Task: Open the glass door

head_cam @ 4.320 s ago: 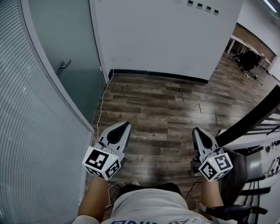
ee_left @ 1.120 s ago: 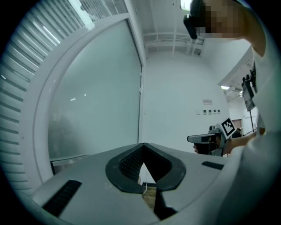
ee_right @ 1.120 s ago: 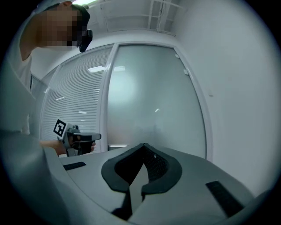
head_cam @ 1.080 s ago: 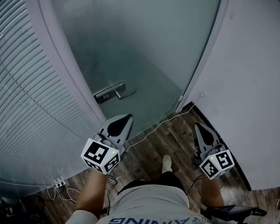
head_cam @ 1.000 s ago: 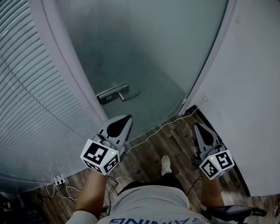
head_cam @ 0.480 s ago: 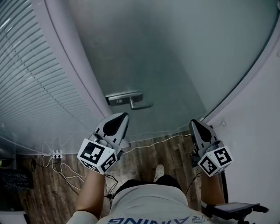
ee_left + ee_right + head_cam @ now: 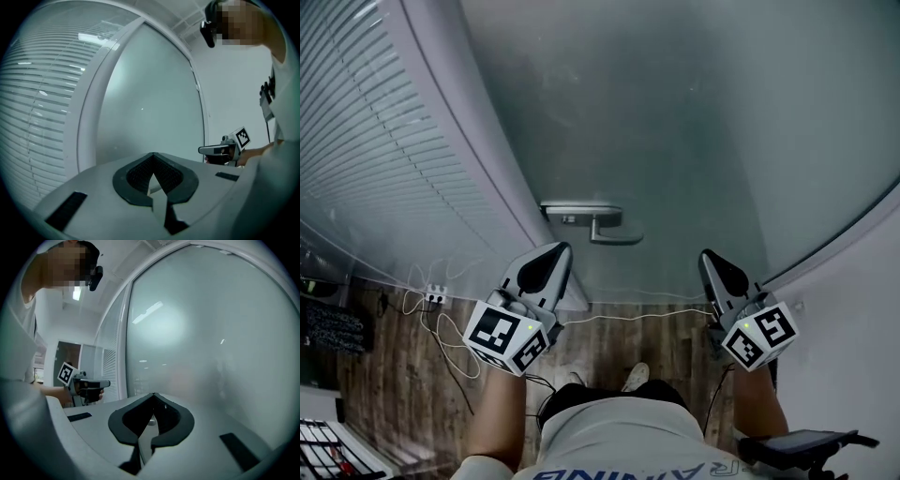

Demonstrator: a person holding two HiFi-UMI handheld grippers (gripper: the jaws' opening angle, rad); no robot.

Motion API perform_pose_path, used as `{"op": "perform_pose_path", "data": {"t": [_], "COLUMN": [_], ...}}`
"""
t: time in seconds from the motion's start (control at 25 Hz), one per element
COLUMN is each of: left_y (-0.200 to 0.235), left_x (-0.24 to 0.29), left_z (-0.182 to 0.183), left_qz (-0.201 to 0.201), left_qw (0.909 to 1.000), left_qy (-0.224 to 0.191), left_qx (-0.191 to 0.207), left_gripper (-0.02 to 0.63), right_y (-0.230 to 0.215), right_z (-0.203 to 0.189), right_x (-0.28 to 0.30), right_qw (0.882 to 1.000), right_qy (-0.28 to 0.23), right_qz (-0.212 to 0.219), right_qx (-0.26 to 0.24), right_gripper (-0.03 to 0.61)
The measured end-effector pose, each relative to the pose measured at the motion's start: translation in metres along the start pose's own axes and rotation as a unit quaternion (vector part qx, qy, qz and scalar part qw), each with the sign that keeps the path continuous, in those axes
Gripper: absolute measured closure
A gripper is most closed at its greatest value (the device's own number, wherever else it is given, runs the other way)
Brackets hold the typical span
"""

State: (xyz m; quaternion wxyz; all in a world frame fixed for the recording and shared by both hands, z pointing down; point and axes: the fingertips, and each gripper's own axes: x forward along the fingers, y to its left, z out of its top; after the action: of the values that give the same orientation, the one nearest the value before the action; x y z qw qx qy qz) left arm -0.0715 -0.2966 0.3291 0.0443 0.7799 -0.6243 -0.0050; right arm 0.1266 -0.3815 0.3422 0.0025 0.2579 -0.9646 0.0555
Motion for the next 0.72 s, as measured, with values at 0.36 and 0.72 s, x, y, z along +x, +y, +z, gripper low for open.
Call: {"op": "perform_pose_path", "data": {"t": [0.36, 0.72], "left_y": [0.019, 0.024], "left_x": [0.001, 0.006], "left_z": [0.003, -0.001], "left_qz": [-0.004, -0.02], "left_qw": [1.0, 0.9998], "left_qy": [0.001, 0.002], "left_qx": [0.004, -0.004], "left_gripper": [0.615, 0.614], "right_y": [0.013, 0.013], "right_z": [-0.006, -0.028], "right_x": [0.038, 0.065], "right_qw": [1.0, 0.997], "right_qy": [0.014, 0.068], "right_qz": [0.015, 0.036], "right_qx": [0.001, -0.005], "right_gripper": [0.577, 0.577]}}
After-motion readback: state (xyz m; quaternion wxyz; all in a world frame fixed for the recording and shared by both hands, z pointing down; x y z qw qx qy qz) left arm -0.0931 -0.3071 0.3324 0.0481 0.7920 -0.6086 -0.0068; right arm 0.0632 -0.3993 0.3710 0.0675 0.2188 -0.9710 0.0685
